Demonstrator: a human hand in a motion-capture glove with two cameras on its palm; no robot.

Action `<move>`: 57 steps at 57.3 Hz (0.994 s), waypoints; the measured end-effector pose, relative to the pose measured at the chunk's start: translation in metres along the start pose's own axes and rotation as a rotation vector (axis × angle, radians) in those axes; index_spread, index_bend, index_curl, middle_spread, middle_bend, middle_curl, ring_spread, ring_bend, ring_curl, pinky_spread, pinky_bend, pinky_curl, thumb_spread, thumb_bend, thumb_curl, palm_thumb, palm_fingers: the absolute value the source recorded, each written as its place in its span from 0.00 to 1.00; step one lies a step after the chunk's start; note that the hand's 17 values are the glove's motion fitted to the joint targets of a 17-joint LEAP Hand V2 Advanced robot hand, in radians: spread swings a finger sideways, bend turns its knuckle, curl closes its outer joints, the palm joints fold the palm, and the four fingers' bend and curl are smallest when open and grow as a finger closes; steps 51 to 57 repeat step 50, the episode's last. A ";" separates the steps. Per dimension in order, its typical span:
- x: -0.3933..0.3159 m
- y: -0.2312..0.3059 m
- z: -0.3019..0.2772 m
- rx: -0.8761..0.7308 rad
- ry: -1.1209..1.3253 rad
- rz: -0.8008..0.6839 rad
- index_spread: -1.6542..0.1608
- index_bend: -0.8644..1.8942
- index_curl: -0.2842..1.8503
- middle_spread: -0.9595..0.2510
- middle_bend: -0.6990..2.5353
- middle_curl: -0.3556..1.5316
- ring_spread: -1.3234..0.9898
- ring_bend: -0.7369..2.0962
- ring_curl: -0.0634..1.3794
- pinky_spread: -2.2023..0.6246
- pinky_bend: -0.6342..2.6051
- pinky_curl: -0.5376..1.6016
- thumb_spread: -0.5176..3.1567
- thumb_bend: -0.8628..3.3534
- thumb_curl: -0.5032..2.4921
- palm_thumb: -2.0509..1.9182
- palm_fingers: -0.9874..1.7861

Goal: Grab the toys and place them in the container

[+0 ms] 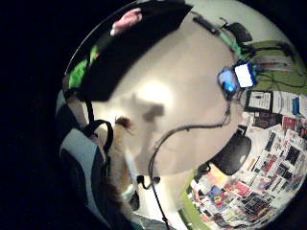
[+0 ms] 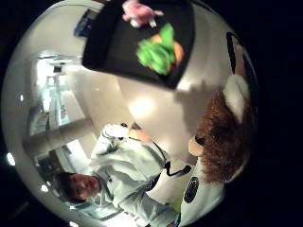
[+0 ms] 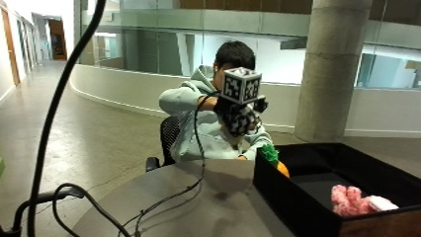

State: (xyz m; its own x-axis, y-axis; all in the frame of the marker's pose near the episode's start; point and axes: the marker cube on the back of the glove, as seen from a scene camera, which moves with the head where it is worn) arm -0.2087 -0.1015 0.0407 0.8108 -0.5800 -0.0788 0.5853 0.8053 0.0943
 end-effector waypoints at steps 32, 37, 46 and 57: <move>-0.102 -0.075 -0.084 0.426 -0.198 0.101 0.68 0.37 0.57 0.64 0.36 0.53 0.48 0.55 0.46 0.70 0.59 0.51 0.39 0.21 0.42 0.63 0.18; -0.095 -0.073 -0.085 0.418 -0.169 0.103 0.72 0.33 0.49 0.73 0.29 0.48 0.52 0.43 0.36 0.74 0.55 0.47 0.43 0.20 0.39 0.60 0.17; -0.076 -0.048 -0.103 0.417 -0.137 0.146 0.76 0.33 0.41 0.80 0.25 0.43 0.56 0.35 0.29 0.77 0.51 0.44 0.47 0.19 0.35 0.56 0.22; -0.059 -0.034 -0.113 0.436 -0.115 0.189 0.77 0.34 0.38 0.81 0.25 0.41 0.56 0.33 0.28 0.78 0.49 0.43 0.48 0.20 0.33 0.55 0.23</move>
